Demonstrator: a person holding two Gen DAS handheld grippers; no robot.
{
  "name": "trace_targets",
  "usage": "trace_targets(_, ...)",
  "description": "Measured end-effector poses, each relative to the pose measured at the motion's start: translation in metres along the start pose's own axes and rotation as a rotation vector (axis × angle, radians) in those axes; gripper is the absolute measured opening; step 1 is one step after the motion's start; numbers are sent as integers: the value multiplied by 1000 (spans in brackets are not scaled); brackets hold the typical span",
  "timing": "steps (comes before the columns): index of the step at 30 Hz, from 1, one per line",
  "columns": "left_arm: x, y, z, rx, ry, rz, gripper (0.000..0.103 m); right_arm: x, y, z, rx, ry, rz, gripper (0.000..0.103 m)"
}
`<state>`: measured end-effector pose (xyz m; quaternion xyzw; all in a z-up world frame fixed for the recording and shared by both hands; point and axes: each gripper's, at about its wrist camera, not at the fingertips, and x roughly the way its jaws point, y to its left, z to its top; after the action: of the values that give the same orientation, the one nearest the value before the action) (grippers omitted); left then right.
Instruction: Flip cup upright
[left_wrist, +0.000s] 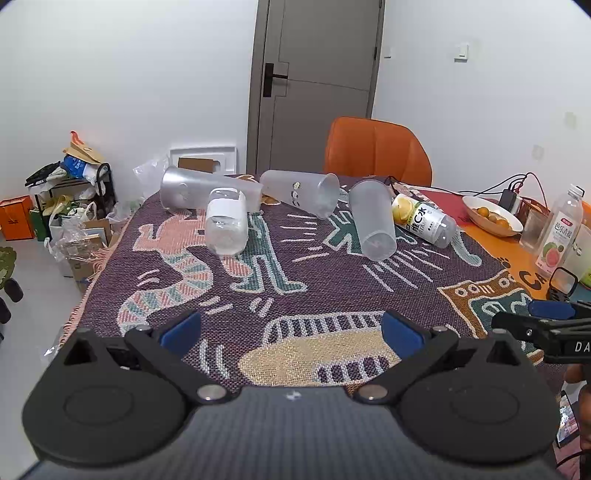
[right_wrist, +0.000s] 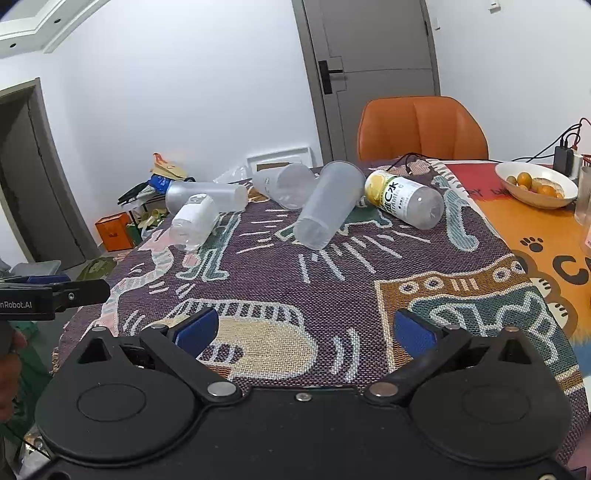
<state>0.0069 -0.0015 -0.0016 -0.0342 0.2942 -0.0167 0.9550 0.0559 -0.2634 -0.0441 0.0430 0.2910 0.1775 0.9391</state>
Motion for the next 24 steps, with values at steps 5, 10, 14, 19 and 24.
trace_targets(5,6,-3,3,4,8,11,103,3,-4,0,9,1,1,103)
trace_targets(10,10,-5,3,8,10,21,103,5,-7,0,12,1,8,103)
trace_targets(14,14,-6,5,7,16,21,103,8,-10,0,17,7,9,103)
trace_targets(19,21,-4,7,-3,26,15,103,12,-11,0,20,15,8,103)
trace_targets(24,28,-4,8,4,37,19,103,17,-13,1,18,22,11,103)
